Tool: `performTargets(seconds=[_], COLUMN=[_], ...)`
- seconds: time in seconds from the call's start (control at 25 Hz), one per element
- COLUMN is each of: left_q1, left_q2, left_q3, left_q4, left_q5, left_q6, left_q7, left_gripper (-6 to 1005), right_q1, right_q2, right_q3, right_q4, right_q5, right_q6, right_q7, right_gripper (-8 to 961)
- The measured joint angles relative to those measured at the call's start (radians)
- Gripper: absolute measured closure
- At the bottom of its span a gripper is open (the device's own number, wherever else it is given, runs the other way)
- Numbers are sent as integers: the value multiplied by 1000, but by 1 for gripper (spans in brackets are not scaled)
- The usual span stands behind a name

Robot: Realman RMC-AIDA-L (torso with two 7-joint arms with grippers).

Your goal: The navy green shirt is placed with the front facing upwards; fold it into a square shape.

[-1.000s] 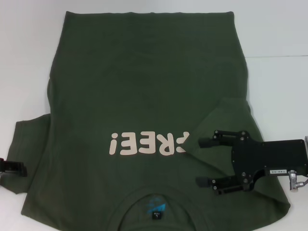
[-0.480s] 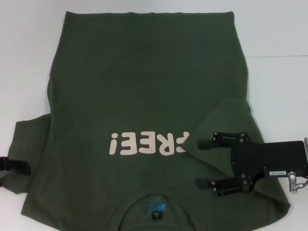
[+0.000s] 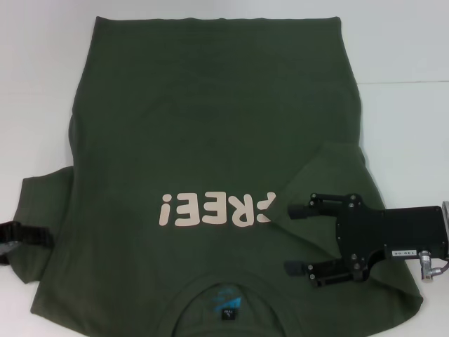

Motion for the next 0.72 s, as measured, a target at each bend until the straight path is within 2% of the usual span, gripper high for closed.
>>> performTargets(seconds=[0.44,0.72], left_q1=[-15,-21], left_q2=[3,7], left_q3=[1,5], left_q4=[-26,-26], left_q5=[7,8], left_q6=[-24,-22], left_q7=[-14,-7], left_gripper=[145,381], right_q1=[-2,-5], right_q2=[0,0], right_q3=[0,5], right_q4=[1,-6], right_q5=[0,2], right_q6=[-6,-14], right_q7=[10,18], right_gripper=[53,53])
